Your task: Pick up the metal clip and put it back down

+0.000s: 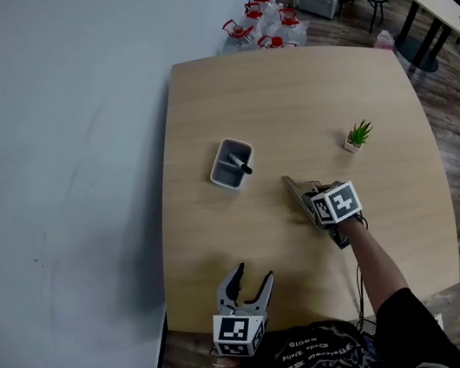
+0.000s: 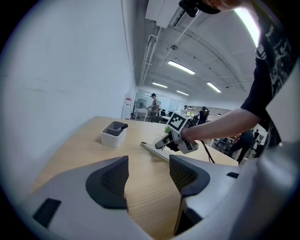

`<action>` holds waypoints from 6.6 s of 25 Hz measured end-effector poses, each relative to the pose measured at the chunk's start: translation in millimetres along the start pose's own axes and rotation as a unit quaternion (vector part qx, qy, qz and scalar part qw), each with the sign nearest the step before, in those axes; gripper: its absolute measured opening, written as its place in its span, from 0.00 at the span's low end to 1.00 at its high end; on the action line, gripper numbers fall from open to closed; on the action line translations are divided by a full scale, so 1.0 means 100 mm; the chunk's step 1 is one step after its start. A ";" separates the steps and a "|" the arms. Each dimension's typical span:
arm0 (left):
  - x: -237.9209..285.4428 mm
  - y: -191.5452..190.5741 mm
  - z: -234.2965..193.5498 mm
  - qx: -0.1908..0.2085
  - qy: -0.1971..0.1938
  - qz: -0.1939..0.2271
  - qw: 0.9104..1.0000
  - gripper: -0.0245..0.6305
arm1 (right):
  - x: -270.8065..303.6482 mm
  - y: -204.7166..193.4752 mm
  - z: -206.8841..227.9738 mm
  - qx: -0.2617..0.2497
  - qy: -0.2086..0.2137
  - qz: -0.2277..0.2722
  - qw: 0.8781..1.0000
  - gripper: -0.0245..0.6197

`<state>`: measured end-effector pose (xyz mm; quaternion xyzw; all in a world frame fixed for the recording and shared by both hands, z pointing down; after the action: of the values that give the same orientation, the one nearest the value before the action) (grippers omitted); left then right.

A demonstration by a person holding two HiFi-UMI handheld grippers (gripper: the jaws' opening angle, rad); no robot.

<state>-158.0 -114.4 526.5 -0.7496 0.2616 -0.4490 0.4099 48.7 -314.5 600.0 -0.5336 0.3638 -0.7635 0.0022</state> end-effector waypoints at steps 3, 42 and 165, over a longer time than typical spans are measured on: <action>-0.01 0.01 0.02 -0.001 -0.001 0.004 1.000 0.45 | -0.10 0.03 -0.03 -0.016 -0.010 0.017 1.000 0.21; -0.01 0.17 0.67 0.016 -0.075 0.069 0.995 0.45 | -2.32 -1.14 -0.85 0.006 -0.139 0.224 0.965 0.20; 0.33 0.06 1.83 0.090 -0.116 0.091 0.985 0.05 | -2.81 -2.02 -0.05 -0.023 -0.247 0.284 0.926 0.06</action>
<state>19.5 -73.7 488.7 -0.7300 0.2377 -0.3413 0.5423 243.6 -53.3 484.1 -0.5795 0.5055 -0.5660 0.2971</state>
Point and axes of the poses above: the fingertips, and each gripper's own axes: x forward along the fingers, z to its right, y out of its top, the point moved 6 cm from there along -x, backward along the fingers, and after that the axes turned 5 degrees about -x, right-handed, at the moved point
